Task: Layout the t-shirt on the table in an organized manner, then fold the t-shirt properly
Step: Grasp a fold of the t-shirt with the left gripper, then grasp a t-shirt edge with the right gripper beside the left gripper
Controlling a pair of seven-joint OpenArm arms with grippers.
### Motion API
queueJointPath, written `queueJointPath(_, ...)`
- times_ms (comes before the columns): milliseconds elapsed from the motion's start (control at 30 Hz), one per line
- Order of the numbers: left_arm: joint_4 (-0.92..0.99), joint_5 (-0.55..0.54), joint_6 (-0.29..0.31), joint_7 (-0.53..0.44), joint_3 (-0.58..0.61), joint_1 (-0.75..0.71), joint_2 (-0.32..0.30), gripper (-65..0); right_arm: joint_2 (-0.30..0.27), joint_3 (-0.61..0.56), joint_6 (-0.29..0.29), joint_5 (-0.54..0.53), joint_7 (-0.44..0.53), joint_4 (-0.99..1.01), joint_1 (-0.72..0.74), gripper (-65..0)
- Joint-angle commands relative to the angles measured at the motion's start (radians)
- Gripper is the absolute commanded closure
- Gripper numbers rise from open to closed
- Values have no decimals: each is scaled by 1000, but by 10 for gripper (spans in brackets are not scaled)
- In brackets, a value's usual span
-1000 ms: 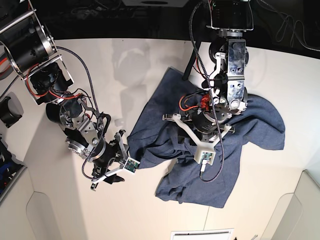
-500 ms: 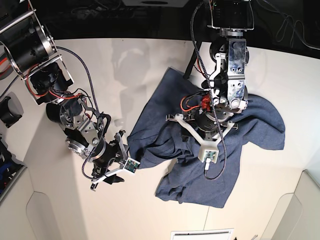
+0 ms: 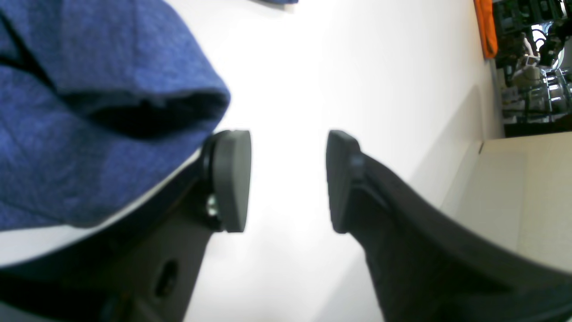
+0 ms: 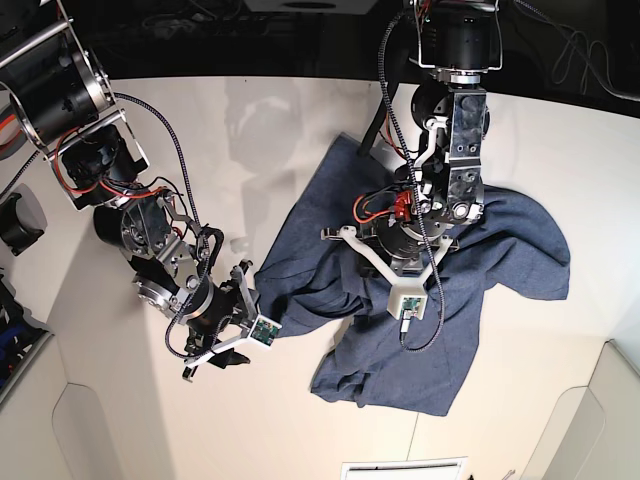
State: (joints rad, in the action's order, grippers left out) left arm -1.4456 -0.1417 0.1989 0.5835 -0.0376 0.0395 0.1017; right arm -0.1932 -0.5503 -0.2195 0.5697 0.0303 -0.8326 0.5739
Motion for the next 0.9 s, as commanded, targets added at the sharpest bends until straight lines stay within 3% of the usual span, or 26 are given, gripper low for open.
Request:
queueJointPath(0, -24, -7, 7, -31, 3, 28, 3, 0, 0, 6, 14, -2, 15, -12, 27, -271)
queueJointPath(133, -74, 14, 7, -45, 3, 61, -1, 0, 2, 6, 14, -22, 14, -12, 28, -272)
queueJointPath(300, -100, 14, 10, -40, 3, 97, -2, 0, 28, 7, 14, -182, -154, -12, 35, -322)
queueJointPath(567, -100, 11, 23, -29, 4, 93, -2, 0, 48, 51, 13, -302, -106, -2, 35, -330)
queueJointPath(800, -100, 10, 22, -18, 4, 93, -2, 0, 53, 200, 12, -294, -59, 45, 66, -330)
queueJointPath(867, -100, -6, 23, -18, 4, 93, -2, 0, 53, 203, -18, -270, -53, 105, 103, -330)
